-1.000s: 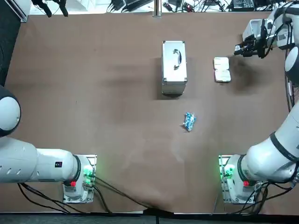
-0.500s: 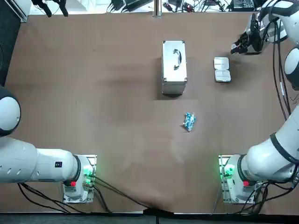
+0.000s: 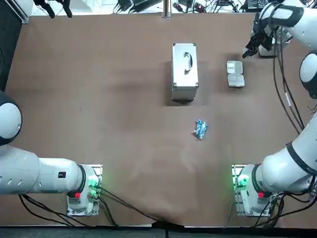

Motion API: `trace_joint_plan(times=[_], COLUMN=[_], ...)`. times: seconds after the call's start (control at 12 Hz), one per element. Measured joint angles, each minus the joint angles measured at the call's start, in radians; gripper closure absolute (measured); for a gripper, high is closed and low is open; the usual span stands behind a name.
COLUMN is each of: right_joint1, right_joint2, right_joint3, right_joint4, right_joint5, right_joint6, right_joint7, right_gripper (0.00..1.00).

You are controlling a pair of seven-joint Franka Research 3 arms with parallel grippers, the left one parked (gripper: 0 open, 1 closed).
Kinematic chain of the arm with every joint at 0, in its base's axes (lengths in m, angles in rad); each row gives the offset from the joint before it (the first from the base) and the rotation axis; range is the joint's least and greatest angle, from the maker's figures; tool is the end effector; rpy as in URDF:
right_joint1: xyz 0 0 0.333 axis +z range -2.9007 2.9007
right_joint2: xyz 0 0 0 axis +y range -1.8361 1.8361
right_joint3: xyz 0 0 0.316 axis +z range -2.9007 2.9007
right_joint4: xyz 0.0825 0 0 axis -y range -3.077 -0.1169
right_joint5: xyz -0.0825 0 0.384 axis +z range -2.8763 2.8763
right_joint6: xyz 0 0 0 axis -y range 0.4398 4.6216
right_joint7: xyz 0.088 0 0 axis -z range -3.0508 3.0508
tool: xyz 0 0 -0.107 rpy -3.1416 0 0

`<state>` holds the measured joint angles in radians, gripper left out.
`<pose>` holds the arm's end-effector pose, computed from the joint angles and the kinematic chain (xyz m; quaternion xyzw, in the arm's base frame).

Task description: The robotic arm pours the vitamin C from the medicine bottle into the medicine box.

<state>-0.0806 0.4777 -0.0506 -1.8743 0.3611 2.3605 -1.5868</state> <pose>0.6342 -0.0772 0.2585 -0.8184 -0.5629 -0.0912 0.0713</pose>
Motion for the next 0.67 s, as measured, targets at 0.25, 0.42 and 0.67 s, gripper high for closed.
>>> trace_joint_plan(times=[0.25, 0.42, 0.67], right_joint1=[0.009, 0.011, 0.024], right_joint2=[-0.001, -0.009, -0.031], right_joint3=[0.014, 0.021, 0.04], right_joint4=[-0.017, -0.039, -0.075], right_joint5=[-0.134, -0.176, -0.231], right_joint6=[0.027, 0.027, 0.027], right_joint7=[0.032, 0.032, 0.032], right_gripper=[0.57, 0.57, 0.57])
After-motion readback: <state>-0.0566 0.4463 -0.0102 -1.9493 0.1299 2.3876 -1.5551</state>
